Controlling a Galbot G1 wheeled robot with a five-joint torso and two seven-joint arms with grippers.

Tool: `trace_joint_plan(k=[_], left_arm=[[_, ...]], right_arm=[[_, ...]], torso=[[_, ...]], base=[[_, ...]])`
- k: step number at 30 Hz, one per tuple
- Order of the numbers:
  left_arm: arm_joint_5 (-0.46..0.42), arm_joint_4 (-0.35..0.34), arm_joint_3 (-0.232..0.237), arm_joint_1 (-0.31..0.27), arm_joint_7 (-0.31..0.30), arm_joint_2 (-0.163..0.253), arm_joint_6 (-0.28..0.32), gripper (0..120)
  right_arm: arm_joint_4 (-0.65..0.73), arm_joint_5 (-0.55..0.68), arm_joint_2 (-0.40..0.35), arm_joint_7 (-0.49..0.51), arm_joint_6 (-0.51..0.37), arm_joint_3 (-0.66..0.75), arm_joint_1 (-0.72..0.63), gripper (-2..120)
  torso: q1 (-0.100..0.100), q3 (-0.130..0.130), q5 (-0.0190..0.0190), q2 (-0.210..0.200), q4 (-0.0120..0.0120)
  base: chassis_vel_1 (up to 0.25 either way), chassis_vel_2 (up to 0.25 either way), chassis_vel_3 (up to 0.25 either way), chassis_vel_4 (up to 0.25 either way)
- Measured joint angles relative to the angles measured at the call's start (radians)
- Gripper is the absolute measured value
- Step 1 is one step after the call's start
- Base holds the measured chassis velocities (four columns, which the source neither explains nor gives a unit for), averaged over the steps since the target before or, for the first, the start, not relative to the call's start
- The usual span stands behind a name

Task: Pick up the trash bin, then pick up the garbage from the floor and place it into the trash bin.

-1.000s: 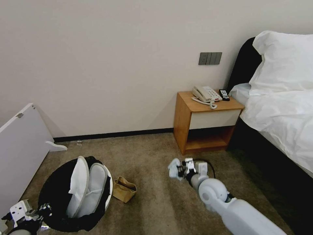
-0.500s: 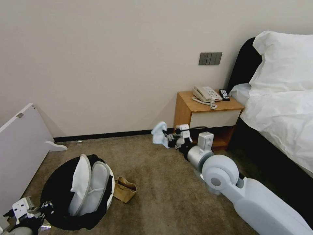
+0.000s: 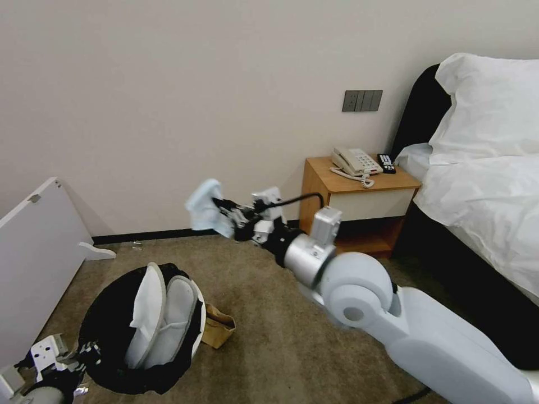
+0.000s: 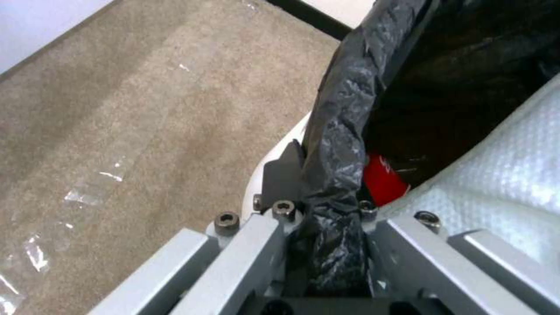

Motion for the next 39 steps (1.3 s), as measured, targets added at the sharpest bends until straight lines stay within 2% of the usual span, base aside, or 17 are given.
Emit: trace_joint_plan(k=[3,12,24,39], left_arm=[[0.0,-0.003,0.0,0.002,0.0,0.001,0.0,2],[0.0,-0.002,0.001,-0.001,0.0,0.007,0.0,2],[-0.001,0.011,0.007,-0.007,0.0,0.011,-0.001,2],[0.002,0.005,0.014,-0.009,0.0,0.007,-0.001,2]], right_arm=[[-0.006,0.031,0.038,0.0,0.001,-0.045,0.059,0],[-0.008,0.11,0.08,0.03,-0.022,-0.16,0.111,0],[-0.026,0.101,0.094,0.026,-0.031,-0.276,0.111,0],[-0.068,0.072,0.103,0.05,-0.05,-0.336,0.08,0]], torso=[[0.0,0.0,0.0,0.0,-0.0001],[0.0,0.0,0.0002,0.0,-0.0003],[0.0,0.0,0.0001,0.0,-0.0002],[0.0,0.0,0.0002,0.0,-0.0002]], base=[[0.0,0.0,0.0,0.0],[0.0,0.0,0.0,0.0],[0.0,0.0,0.0,0.0],[0.0,0.0,0.0,0.0]])
